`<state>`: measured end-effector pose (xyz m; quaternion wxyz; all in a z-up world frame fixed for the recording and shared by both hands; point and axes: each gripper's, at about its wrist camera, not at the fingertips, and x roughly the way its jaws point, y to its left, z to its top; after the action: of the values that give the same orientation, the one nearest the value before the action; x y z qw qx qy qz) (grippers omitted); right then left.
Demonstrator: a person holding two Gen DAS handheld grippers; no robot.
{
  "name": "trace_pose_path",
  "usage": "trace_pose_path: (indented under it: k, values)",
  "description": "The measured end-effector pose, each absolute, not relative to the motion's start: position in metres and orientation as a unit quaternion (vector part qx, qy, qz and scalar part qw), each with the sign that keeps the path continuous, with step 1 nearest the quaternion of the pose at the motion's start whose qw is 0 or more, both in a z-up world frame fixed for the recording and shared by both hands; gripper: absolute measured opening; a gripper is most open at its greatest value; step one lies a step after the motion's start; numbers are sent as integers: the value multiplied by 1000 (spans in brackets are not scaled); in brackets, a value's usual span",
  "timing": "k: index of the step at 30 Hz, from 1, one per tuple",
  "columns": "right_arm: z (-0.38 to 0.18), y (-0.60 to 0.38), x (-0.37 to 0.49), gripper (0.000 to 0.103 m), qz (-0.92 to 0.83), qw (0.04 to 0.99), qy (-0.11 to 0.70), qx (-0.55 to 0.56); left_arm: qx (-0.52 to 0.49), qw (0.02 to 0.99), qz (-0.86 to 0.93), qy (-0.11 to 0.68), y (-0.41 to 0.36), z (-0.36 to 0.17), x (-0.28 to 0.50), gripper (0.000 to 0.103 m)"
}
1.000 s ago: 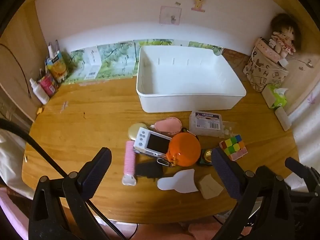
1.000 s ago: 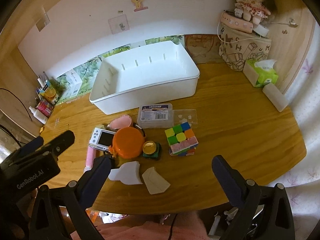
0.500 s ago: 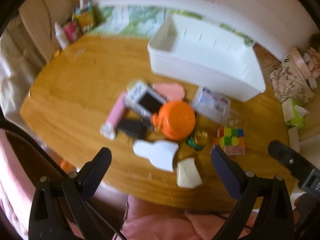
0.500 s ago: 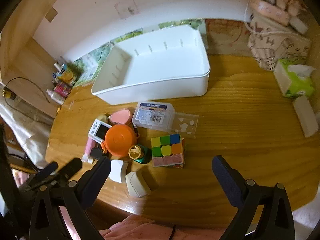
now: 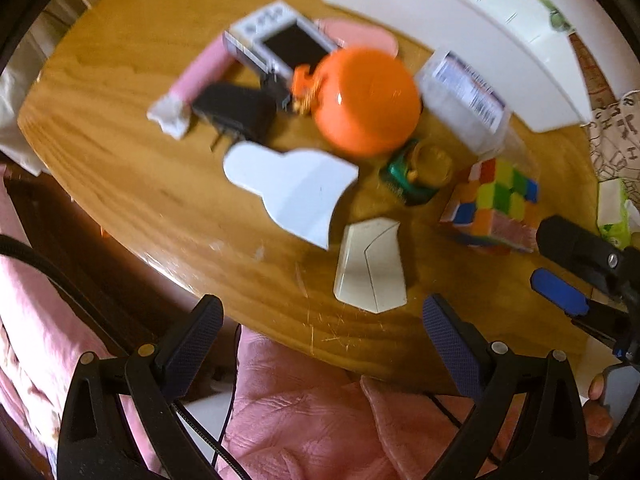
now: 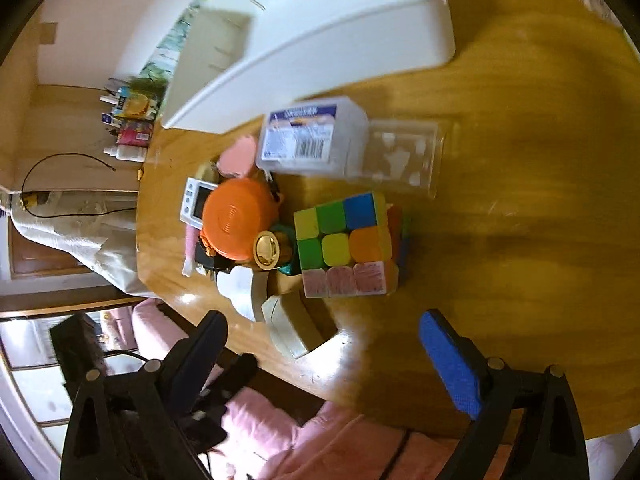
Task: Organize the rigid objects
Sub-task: 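Reach the right tool to the Rubik's cube while the left tool reaches the cream block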
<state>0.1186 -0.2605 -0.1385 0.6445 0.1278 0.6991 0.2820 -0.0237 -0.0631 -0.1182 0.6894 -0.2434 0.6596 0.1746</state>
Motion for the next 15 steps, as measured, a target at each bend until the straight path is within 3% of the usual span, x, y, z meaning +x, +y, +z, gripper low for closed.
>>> trace_pose_path:
  k: [15]
  values:
    - [-178, -246, 154, 94, 235, 620, 741, 110, -297, 635, 185, 689, -68, -165, 9, 100]
